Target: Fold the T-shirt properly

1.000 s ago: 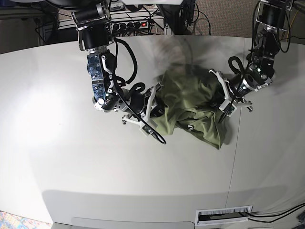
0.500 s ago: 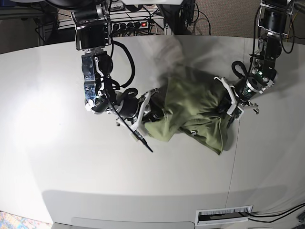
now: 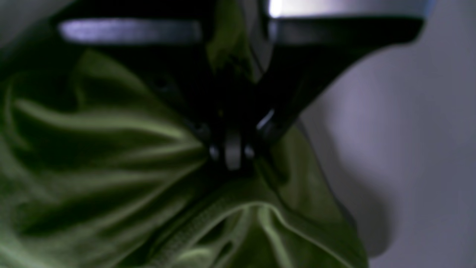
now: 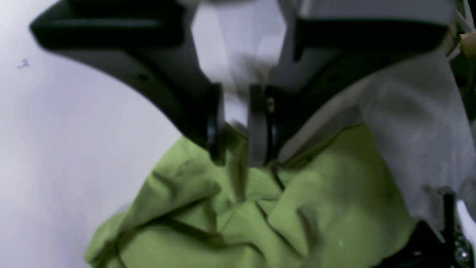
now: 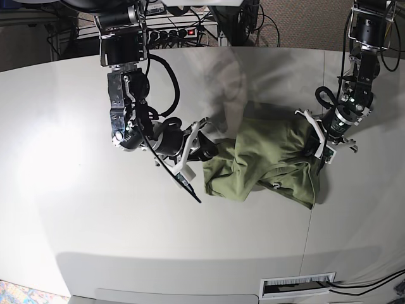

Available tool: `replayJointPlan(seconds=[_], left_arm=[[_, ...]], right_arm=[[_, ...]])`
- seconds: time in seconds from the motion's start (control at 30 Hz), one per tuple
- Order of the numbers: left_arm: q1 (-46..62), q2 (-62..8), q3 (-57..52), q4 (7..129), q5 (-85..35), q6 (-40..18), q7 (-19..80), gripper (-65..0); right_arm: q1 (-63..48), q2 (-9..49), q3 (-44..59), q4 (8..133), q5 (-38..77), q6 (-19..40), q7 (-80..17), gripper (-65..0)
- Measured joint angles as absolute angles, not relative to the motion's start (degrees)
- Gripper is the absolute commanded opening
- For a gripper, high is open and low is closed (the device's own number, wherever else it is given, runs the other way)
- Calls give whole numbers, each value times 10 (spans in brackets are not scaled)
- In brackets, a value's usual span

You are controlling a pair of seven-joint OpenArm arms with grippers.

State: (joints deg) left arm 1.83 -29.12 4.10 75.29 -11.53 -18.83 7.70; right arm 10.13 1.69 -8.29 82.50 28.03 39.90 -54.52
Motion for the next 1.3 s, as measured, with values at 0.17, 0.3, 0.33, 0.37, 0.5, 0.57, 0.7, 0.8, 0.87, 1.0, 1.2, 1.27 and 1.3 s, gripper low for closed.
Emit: replayJointPlan(seconds=[0.17,0.3,0.33,0.37,0.5,0.57,0.7,0.8,0.87,1.0,1.2,1.27,1.3], left_arm=[[20,-294,41,788,-104,-183,131,-558],[27,-297,42,843,-107,-177,205,-550],[30,-298,42,856,-111,-178,223,-550],[32,-297,43,870,-114,-178,240,-550],[37,-297,45,930,-141,-184,286,-550],[38,-297,46,961,-148,-188,287,-550],[38,-297,45,979,-157,-195,288,-550],[39,-297,45,979,-158,-195,293,-550],[39,-297,45,979,-159,-195,301,-550],[40,-297,45,1004,-173,-195,343,-550],[85,-305,28,1117,-189,-199,343,-550],[116,-305,2,1141,-201,-199,344,-550],[131,-305,-16,1150,-213,-199,346,-550]], right_arm=[[101,17,-83,825,286,399,-551,-545],[101,17,-83,825,286,399,-555,-545],[101,17,-83,825,286,399,-557,-545],[102,17,-83,825,286,399,-559,-545],[101,17,-83,825,284,399,-568,-545],[101,17,-83,825,283,399,-568,-545],[101,17,-83,825,277,399,-568,-545],[101,17,-83,825,277,399,-568,-545],[101,17,-83,825,277,399,-571,-545],[101,19,-83,825,277,399,-627,-545],[99,19,-83,858,278,399,-675,-575],[98,21,-83,896,277,398,-696,-595],[94,24,-83,920,279,397,-703,-597]])
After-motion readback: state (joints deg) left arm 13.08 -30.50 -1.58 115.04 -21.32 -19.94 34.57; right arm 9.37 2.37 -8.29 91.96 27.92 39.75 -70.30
